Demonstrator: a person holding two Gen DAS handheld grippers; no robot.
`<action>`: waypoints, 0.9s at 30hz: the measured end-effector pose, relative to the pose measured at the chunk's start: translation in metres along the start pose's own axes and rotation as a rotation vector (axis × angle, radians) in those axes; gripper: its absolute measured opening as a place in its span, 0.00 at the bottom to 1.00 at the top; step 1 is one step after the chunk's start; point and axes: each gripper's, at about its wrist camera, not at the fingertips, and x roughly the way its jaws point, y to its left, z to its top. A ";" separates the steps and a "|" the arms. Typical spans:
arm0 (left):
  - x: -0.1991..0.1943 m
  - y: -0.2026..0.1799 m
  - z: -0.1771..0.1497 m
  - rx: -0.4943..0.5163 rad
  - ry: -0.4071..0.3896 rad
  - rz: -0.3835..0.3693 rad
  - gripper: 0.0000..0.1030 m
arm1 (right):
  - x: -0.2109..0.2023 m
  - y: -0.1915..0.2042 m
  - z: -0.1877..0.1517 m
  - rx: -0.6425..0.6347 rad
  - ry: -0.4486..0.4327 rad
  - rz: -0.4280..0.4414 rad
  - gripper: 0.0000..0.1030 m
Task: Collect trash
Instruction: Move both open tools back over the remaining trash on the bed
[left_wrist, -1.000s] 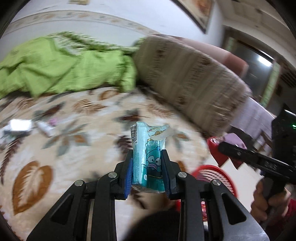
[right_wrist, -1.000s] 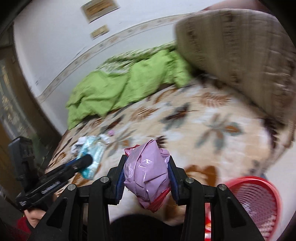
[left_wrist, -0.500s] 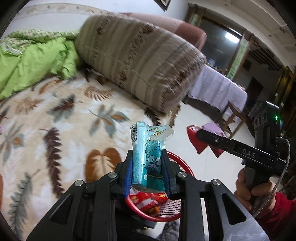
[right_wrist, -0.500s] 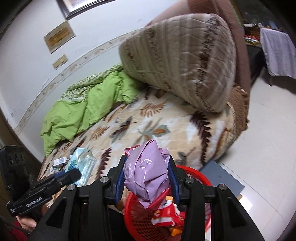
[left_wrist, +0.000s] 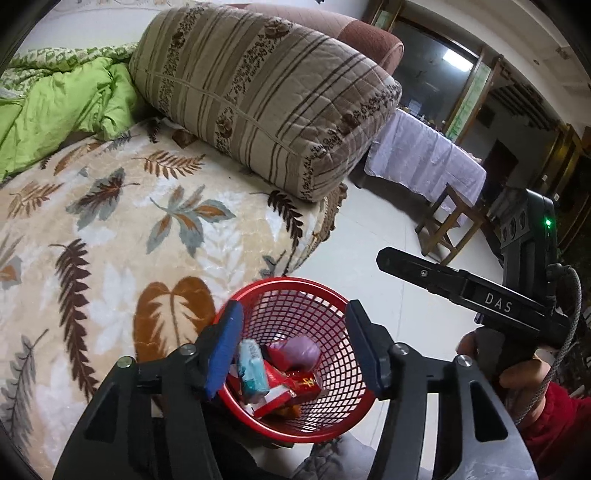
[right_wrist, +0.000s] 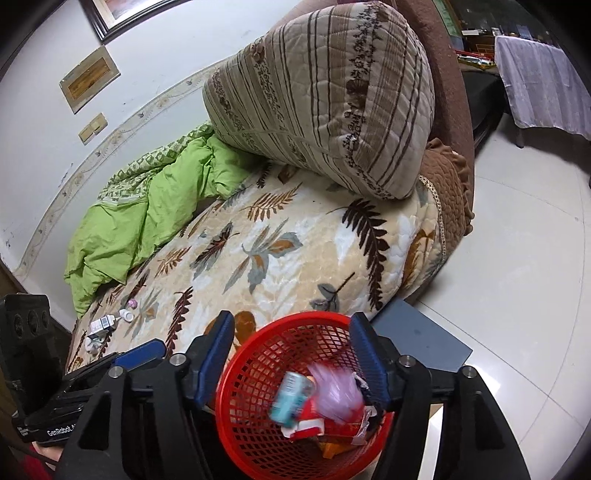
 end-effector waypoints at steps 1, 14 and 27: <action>-0.005 0.002 -0.001 -0.003 -0.011 0.015 0.61 | 0.001 0.004 0.001 -0.006 0.003 0.002 0.69; -0.066 0.060 -0.008 -0.103 -0.112 0.188 0.64 | 0.029 0.084 -0.011 -0.205 0.058 0.154 0.70; -0.131 0.154 -0.027 -0.297 -0.208 0.369 0.64 | 0.079 0.176 -0.023 -0.346 0.149 0.299 0.70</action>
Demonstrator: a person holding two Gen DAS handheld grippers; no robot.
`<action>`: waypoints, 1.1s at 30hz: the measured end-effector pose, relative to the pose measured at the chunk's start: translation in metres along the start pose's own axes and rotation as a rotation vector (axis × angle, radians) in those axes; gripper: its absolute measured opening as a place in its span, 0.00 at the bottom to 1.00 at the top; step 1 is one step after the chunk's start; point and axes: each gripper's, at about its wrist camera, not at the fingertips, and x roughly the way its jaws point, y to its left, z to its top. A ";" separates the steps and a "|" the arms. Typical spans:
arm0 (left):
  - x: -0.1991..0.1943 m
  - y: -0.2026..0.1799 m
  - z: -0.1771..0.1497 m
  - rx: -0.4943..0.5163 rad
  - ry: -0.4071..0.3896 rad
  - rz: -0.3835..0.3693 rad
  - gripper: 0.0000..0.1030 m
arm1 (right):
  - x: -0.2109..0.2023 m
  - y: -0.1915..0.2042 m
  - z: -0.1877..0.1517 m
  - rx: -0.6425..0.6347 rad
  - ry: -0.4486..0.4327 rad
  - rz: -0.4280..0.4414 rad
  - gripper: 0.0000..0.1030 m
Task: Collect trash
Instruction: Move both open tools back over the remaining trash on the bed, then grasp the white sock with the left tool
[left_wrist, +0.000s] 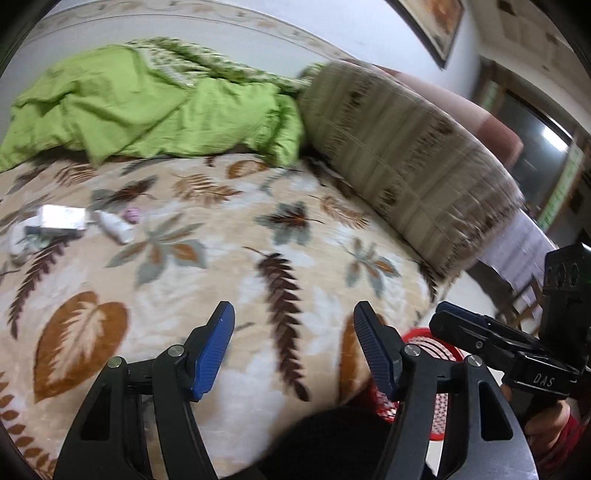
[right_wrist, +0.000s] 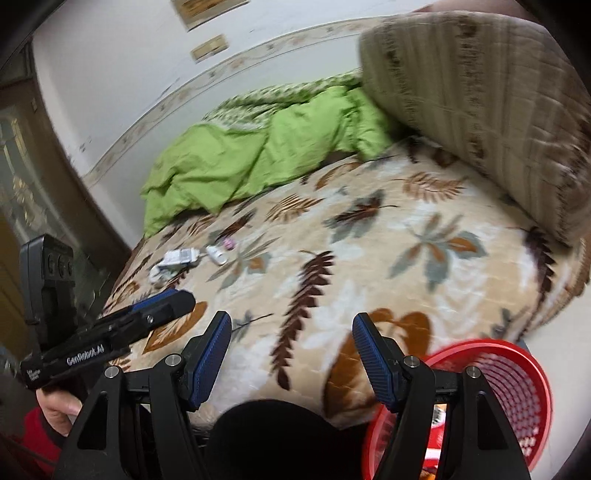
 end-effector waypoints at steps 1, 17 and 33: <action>-0.002 0.009 0.001 -0.016 -0.008 0.014 0.64 | 0.007 0.007 0.003 -0.014 0.001 -0.003 0.70; -0.035 0.136 0.023 -0.202 -0.122 0.233 0.64 | 0.148 0.074 0.047 -0.052 0.065 0.001 0.69; 0.028 0.370 0.108 -0.450 -0.070 0.406 0.64 | 0.201 0.069 0.018 0.025 0.188 0.069 0.70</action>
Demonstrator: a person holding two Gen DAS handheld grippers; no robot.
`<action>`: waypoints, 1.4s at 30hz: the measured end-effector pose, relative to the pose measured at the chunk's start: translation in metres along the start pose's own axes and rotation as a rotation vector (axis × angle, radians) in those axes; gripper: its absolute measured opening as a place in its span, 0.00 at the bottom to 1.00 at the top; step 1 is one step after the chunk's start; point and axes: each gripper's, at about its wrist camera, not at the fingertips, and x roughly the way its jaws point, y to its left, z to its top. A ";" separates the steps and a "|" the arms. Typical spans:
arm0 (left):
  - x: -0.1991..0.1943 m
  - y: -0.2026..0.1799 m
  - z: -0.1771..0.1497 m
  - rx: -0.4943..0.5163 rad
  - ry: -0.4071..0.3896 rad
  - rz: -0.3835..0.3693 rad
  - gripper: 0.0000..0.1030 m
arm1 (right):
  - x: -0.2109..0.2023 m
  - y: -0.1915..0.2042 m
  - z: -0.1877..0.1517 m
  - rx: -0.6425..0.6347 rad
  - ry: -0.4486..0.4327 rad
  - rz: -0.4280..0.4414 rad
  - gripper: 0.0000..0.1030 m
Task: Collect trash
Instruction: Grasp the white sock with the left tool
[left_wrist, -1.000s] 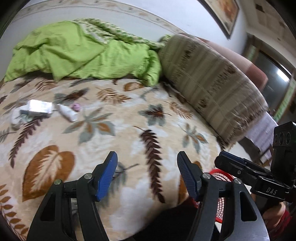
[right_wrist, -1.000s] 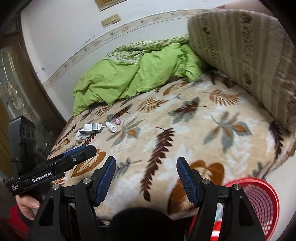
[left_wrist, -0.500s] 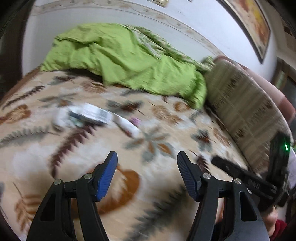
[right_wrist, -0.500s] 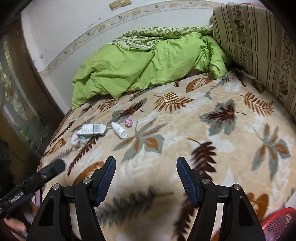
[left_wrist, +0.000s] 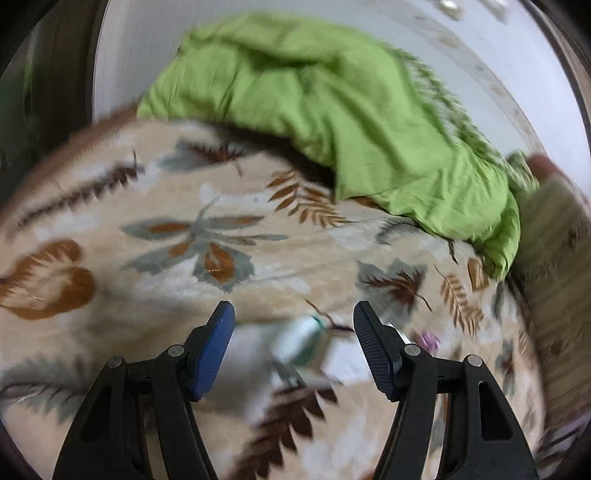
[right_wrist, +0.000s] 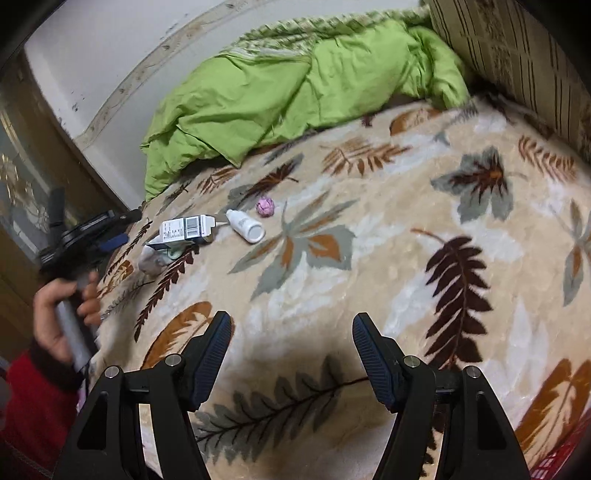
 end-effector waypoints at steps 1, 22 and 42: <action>0.010 0.011 0.004 -0.037 0.008 -0.004 0.64 | 0.002 -0.002 0.000 0.012 0.009 0.011 0.70; -0.036 -0.098 -0.097 0.407 0.029 -0.052 0.39 | -0.003 -0.005 0.000 0.035 -0.004 0.045 0.70; 0.003 -0.049 -0.102 0.252 0.220 -0.110 0.46 | -0.001 -0.007 0.001 0.042 0.003 0.053 0.70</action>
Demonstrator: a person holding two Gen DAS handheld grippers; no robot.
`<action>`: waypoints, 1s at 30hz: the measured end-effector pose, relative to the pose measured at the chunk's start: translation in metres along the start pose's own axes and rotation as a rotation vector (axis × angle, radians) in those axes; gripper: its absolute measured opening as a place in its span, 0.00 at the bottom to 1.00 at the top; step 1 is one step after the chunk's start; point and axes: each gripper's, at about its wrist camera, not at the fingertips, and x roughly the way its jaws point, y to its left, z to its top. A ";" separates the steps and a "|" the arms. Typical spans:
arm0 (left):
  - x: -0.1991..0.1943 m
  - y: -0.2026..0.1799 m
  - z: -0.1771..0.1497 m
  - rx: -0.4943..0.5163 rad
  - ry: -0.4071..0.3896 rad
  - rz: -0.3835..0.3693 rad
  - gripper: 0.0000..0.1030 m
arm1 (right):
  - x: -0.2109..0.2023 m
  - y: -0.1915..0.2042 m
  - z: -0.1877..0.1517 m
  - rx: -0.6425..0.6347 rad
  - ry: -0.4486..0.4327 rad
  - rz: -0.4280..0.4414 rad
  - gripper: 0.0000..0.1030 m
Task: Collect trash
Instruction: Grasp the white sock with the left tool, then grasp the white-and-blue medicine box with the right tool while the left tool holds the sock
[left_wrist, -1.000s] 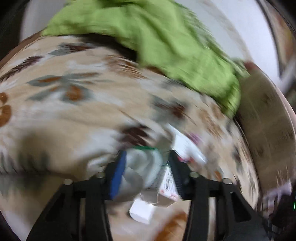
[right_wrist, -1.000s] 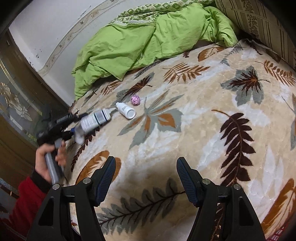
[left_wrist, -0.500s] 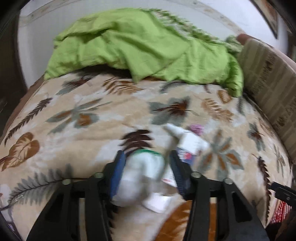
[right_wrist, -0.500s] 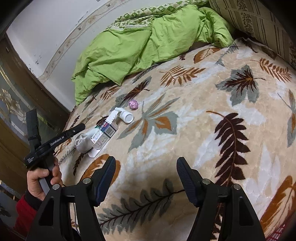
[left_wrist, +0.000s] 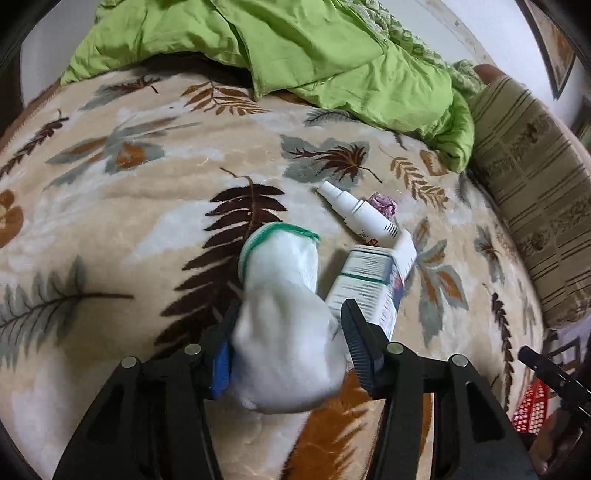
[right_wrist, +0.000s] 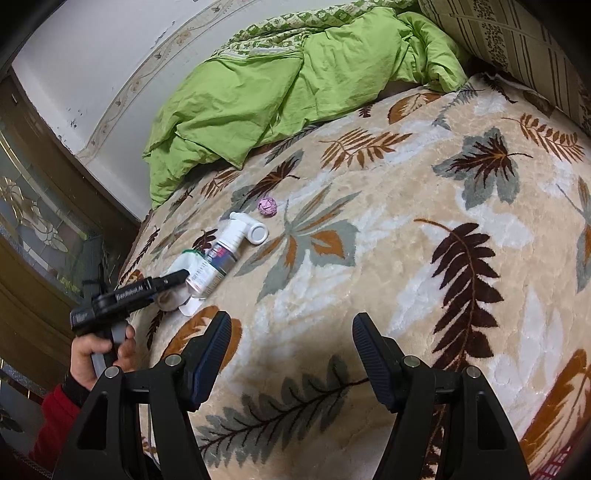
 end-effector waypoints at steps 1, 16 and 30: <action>0.001 -0.001 0.001 -0.011 -0.007 0.022 0.37 | 0.000 0.001 0.000 -0.003 0.001 0.000 0.70; -0.069 -0.052 -0.040 -0.075 -0.264 0.368 0.27 | 0.021 0.022 0.002 -0.036 0.048 0.035 0.70; -0.064 -0.002 -0.045 -0.200 -0.270 0.344 0.27 | 0.087 0.076 0.060 -0.007 0.149 0.074 0.70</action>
